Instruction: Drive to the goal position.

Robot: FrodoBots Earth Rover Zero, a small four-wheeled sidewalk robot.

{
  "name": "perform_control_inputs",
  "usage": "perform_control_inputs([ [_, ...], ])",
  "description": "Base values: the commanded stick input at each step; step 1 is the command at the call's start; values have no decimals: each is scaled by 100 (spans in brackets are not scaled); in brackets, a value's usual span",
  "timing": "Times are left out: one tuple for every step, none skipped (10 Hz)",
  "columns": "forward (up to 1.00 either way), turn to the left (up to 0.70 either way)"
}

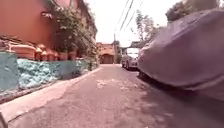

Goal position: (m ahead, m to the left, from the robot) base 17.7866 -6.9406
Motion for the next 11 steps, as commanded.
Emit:
perform_control_inputs([
  [100,0],
  [100,0],
  [100,0],
  [100,0],
  [100,0],
  [100,0],
  [100,0],
  [100,0],
  [100,0],
  [100,0],
  [100,0],
])
